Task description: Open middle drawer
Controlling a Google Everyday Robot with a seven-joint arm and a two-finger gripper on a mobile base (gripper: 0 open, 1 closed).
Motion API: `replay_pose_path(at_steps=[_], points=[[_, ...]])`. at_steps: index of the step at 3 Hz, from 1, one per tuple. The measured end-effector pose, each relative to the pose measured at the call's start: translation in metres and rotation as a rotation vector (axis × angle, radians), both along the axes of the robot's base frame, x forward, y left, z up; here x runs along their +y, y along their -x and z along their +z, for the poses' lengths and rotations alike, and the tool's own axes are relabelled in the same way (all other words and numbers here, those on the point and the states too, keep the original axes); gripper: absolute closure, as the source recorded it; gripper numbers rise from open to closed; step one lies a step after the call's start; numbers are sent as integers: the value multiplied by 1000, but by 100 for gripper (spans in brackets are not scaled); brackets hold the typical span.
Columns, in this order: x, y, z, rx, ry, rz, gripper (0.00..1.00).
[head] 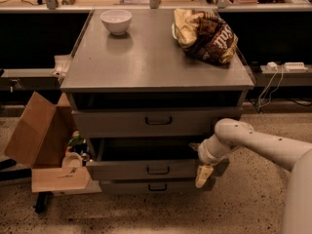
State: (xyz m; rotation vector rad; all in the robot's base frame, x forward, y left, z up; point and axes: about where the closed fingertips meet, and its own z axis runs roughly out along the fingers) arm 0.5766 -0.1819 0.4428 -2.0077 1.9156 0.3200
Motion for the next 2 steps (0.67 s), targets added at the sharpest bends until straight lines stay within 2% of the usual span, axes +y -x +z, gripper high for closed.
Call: replay_pose_path(at_steps=[1, 2], points=[[1, 1, -2, 6, 0, 2, 0], [9, 24, -20, 73, -7, 29, 0]])
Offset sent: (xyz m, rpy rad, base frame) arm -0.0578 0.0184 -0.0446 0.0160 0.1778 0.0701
